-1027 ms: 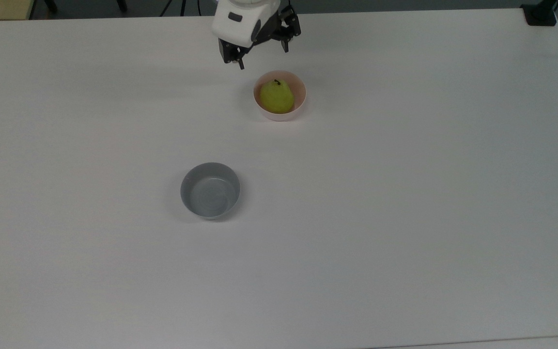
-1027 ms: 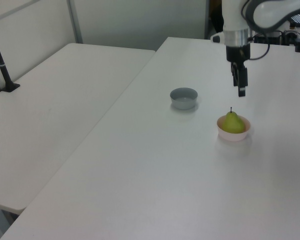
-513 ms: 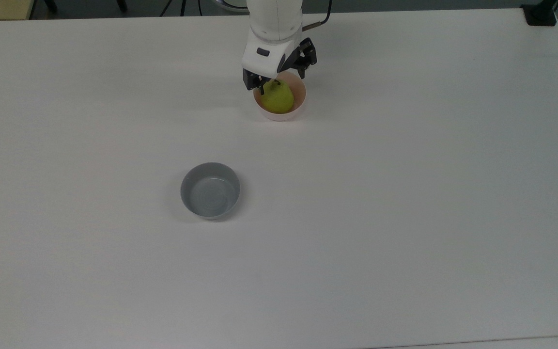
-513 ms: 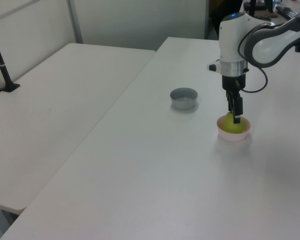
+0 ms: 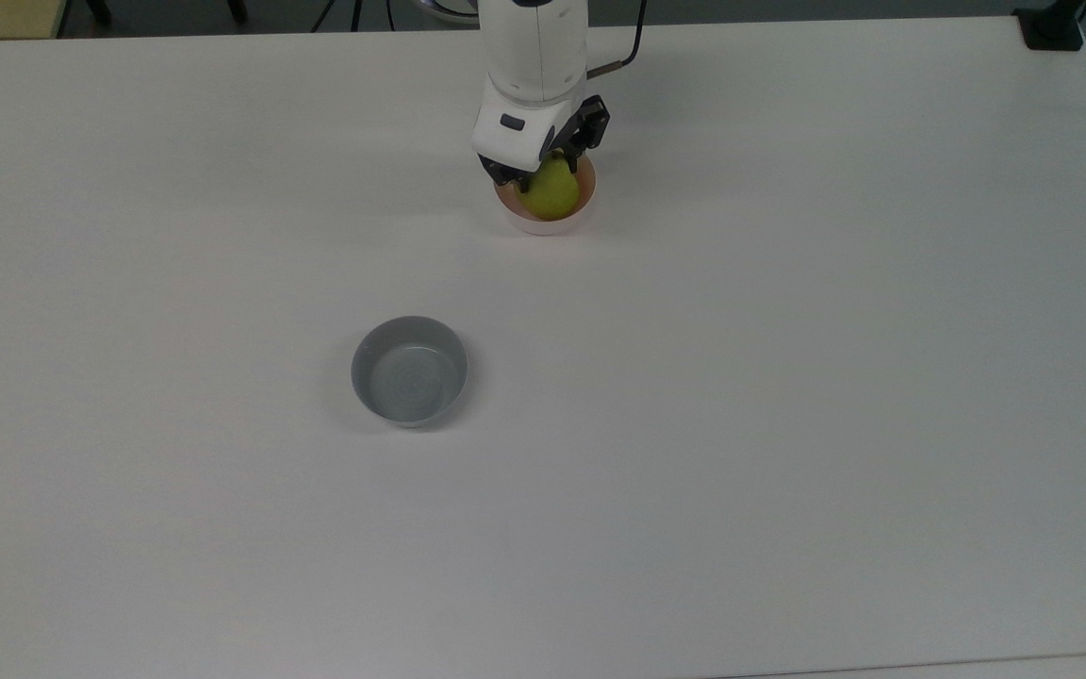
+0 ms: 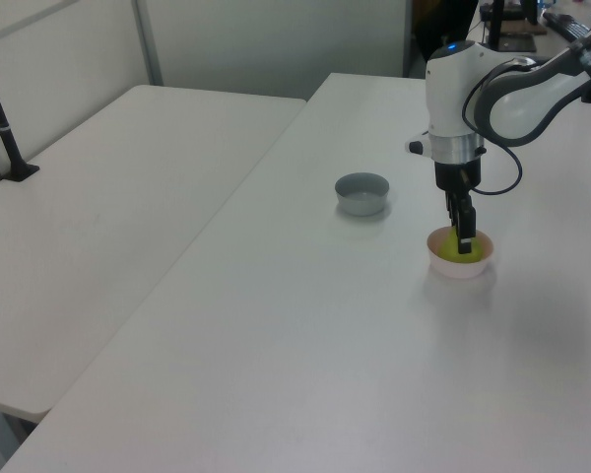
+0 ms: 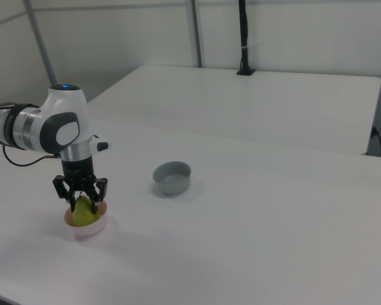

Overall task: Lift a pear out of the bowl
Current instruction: 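Lower the gripper onto the pear and close it, then lift the pear up out of the pink bowl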

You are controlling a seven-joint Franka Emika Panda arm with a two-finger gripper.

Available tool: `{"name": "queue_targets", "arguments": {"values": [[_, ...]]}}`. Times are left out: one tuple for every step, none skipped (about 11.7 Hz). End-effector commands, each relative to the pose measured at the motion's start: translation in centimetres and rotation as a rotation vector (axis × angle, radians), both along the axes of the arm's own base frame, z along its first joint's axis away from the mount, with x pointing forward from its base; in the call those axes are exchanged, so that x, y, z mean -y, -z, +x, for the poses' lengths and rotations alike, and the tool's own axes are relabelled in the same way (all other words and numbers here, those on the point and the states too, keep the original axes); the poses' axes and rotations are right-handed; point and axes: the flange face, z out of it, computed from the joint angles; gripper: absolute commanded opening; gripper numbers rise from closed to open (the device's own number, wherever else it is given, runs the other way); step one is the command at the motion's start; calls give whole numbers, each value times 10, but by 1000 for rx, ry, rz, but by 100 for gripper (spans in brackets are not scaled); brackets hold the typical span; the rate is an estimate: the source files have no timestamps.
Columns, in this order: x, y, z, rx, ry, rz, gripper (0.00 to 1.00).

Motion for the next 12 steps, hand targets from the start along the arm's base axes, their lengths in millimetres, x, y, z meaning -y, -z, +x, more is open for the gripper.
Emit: {"name": "queue_targets", "arguments": {"values": [[1, 1, -2, 23, -1, -8, 0], [2, -1, -1, 23, 3, -9, 0], [2, -4, -2, 25, 3, -9, 0], [2, -12, -3, 27, 2, -10, 0], [2, -20, -5, 22, 9, -13, 0], [3, -30, -7, 25, 11, -15, 0], [4, -47, -5, 26, 21, -16, 0], [11, -67, 0, 27, 37, -16, 0], [15, -87, 3, 24, 43, -16, 0], [20, -107, 5, 21, 51, -16, 0], [24, -129, 7, 30, 59, -15, 0], [30, -152, 10, 29, 71, -15, 0]]}}
